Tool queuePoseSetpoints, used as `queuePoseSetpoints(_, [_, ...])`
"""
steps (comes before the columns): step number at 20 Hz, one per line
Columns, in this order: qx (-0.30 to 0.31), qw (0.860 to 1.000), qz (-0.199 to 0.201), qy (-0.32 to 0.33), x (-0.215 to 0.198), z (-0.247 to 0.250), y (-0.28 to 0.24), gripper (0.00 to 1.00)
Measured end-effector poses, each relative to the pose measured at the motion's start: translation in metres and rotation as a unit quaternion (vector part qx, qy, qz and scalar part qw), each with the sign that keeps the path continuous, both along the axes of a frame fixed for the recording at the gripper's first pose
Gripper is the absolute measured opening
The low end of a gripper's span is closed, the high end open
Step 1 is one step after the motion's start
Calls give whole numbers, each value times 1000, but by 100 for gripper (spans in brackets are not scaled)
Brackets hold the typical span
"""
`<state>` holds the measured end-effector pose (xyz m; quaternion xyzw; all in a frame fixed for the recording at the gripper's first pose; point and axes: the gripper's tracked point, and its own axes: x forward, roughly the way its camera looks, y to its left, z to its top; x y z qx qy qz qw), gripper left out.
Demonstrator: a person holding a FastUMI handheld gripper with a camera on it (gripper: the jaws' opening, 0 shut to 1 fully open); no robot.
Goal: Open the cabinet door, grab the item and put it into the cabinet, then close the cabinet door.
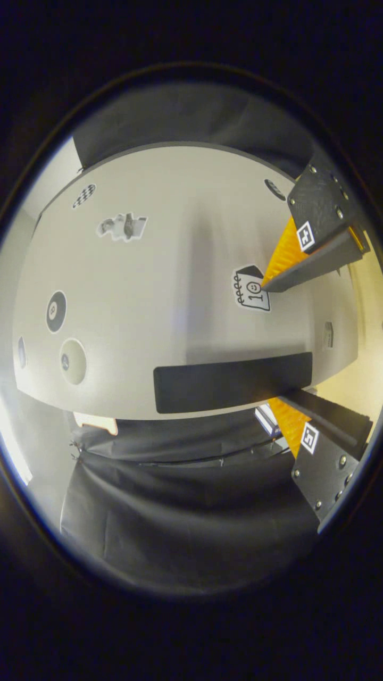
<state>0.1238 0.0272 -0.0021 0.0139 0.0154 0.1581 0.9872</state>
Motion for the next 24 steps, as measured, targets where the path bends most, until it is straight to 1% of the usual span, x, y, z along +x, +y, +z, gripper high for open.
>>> queuePoseSetpoints(2, [12,1000,-18,-11,3,2,2,100])
queuePoseSetpoints(5, [15,999,-38,-22,2,2,3,100])
queuePoseSetpoints(13, [17,997,-68,-38,3,2,4,100])
queuePoseSetpoints(19, [18,997,-69,-41,4,3,4,100])
queuePoseSetpoints(20, [20,997,-62,-34,2,1,7,100])
queuePoseSetpoints(22, [31,998,-51,-13,-8,-3,8,100])
queuePoseSetpoints(24, [27,998,-48,-15,-24,-3,6,100])
